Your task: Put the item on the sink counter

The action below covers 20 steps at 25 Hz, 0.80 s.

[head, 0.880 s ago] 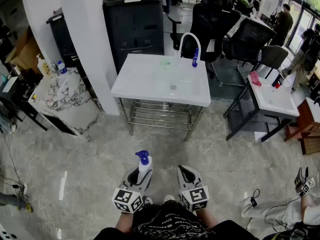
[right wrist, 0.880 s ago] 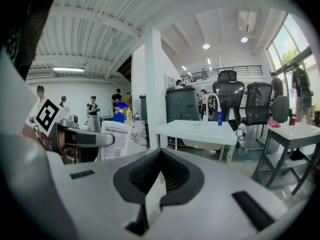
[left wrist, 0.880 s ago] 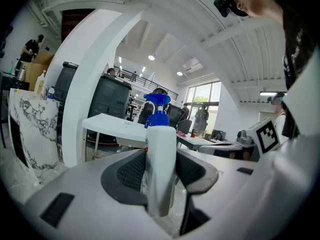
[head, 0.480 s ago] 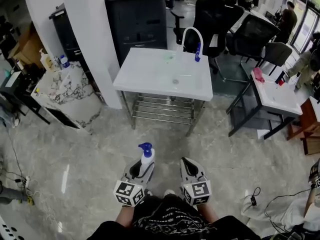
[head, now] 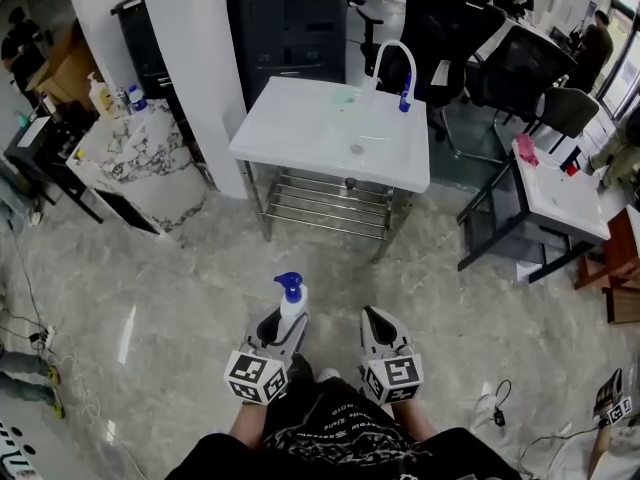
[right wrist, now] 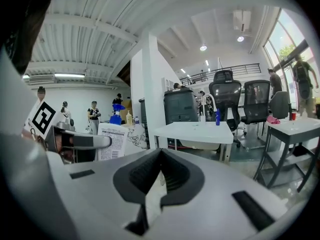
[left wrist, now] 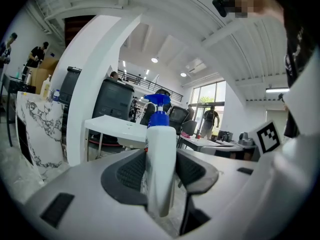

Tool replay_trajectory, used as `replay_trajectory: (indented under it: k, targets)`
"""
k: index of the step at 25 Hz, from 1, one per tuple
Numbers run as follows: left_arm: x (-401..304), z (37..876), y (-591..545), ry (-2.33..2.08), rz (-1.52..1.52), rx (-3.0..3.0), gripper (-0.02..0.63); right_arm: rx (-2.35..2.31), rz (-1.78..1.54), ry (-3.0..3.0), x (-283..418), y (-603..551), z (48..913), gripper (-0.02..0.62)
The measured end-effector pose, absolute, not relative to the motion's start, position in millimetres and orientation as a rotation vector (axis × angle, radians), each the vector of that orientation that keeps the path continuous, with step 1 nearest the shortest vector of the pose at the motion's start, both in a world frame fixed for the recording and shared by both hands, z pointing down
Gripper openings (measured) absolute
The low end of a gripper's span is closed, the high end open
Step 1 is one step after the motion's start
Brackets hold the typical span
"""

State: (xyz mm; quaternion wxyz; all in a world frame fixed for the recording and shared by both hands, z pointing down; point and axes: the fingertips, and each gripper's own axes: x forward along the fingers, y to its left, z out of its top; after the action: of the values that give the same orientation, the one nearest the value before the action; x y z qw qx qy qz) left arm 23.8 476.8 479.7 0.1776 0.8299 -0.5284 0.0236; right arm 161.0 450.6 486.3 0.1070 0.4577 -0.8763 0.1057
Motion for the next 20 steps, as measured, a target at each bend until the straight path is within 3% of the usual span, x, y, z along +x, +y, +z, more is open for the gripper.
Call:
replay_trajectory:
  k: [20]
  targets:
    - [-42, 474, 324, -1.386, -0.010, 2.416, 0.181, 1.453, 0.295, -2.464, 110, 327, 497, -0.002]
